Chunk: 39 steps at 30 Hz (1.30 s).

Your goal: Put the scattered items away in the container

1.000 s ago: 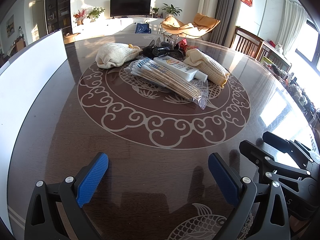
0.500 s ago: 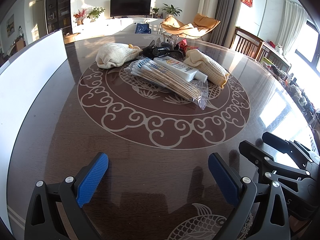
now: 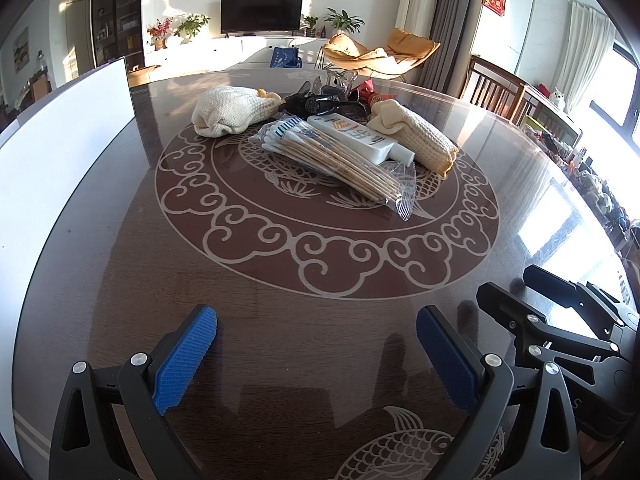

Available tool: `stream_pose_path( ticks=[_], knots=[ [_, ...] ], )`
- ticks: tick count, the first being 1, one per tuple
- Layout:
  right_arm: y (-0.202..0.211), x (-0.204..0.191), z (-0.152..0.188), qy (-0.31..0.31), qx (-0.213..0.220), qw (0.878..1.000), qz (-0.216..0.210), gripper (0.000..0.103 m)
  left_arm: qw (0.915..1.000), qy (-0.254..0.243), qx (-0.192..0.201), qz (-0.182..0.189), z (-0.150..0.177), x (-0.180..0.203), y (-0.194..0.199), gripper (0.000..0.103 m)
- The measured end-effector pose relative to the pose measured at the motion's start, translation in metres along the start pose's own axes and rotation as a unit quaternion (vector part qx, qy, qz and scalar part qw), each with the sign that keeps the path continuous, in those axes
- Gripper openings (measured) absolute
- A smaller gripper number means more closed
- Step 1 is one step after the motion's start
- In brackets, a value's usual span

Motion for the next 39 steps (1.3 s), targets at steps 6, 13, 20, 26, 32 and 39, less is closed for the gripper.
stream_pose_path(
  ticks=[6, 13, 20, 26, 32, 39],
  knots=[
    [0.0, 0.0, 0.0, 0.001, 0.0, 1.0, 0.001, 0.066, 1.0, 0.004, 0.001, 0.004, -0.001, 0.002, 0.0, 0.102],
    [0.0, 0.001, 0.001, -0.006, 0.002, 1.0, -0.006, 0.066, 0.9997, 0.022, 0.002, -0.013, -0.004, -0.003, 0.0, 0.102],
    [0.0, 0.0, 0.001, -0.002, -0.001, 1.0, -0.002, 0.066, 0.9981, 0.043, -0.006, -0.043, 0.0, -0.023, 0.003, 0.102],
    [-0.004, -0.015, -0.02, 0.01, 0.003, 0.999, -0.048, 0.066, 0.9972, -0.002, -0.022, -0.072, 0.005, -0.015, -0.008, 0.103],
    [-0.032, -0.034, -0.076, 0.026, 0.02, 0.998, -0.063, 0.066, 0.9985, -0.001, -0.017, -0.053, 0.006, -0.019, -0.003, 0.103],
    [-0.09, -0.046, -0.097, 0.078, -0.026, 0.996, -0.033, 0.065, 0.9991, 0.011, -0.009, -0.04, 0.006, -0.025, 0.002, 0.103]
  ],
)
Point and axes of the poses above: each gripper's, at about its wrist camera, not at the fingertips, and y roughly against the way its jaws point, x to its right, z to its underside, the point moved 8 cm from there along -y, roughly the way its jaws point, and after that the axes turned 6 degrees about x, right-handed, at the moved point
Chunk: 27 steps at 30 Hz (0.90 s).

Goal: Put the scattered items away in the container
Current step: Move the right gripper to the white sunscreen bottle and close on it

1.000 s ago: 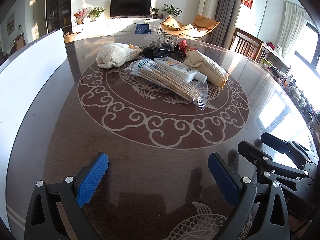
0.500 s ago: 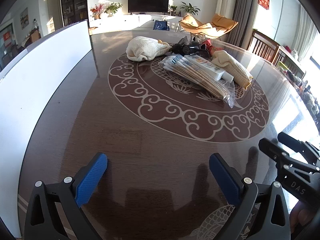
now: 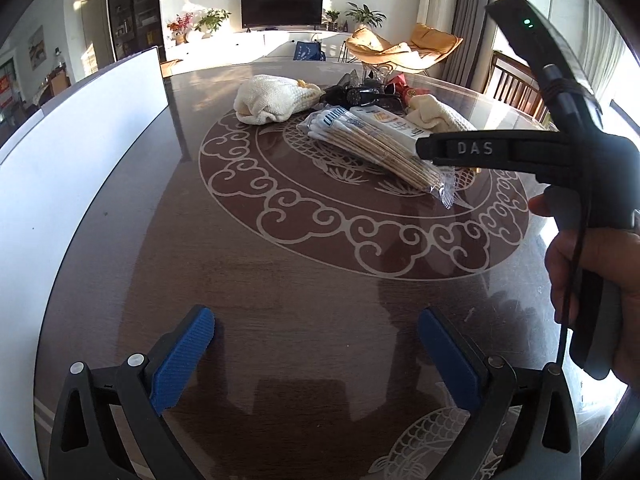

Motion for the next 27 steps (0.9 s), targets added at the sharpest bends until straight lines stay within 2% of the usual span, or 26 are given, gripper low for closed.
stream_pose_path(
  ticks=[2, 4, 5, 9, 11, 13, 21, 27],
  knots=[
    [0.001, -0.016, 0.004, 0.026, -0.016, 0.998, -0.062, 0.065, 1.0, 0.004, 0.002, 0.004, 0.0, -0.001, 0.0, 0.103],
    [0.012, -0.033, 0.013, 0.022, -0.045, 0.985, -0.163, 0.065, 0.9999, 0.009, 0.005, 0.009, 0.0, -0.001, 0.001, 0.103],
    [0.021, -0.034, 0.016, 0.013, -0.044, 0.981, -0.189, 0.065, 0.9999, 0.011, 0.006, 0.01, 0.0, -0.001, 0.001, 0.103],
    [0.031, -0.006, 0.025, -0.015, -0.036, 0.984, -0.173, 0.065, 0.9999, 0.013, 0.006, 0.007, -0.001, -0.002, 0.0, 0.103],
    [0.024, 0.009, 0.031, -0.014, -0.047, 0.987, -0.154, 0.065, 0.9999, 0.011, 0.005, 0.005, -0.001, -0.002, -0.001, 0.103],
    [0.021, 0.015, 0.029, -0.007, -0.042, 0.987, -0.154, 0.065, 0.9999, 0.01, 0.004, 0.005, -0.001, -0.001, -0.001, 0.103],
    [-0.012, 0.015, 0.007, 0.099, -0.054, 0.989, -0.097, 0.066, 0.9999, 0.012, 0.005, 0.006, 0.001, -0.003, 0.001, 0.103],
    [-0.027, 0.006, -0.01, 0.122, -0.064, 0.984, -0.115, 0.066, 0.9998, 0.015, 0.007, 0.008, 0.001, -0.004, 0.002, 0.103]
  ],
)
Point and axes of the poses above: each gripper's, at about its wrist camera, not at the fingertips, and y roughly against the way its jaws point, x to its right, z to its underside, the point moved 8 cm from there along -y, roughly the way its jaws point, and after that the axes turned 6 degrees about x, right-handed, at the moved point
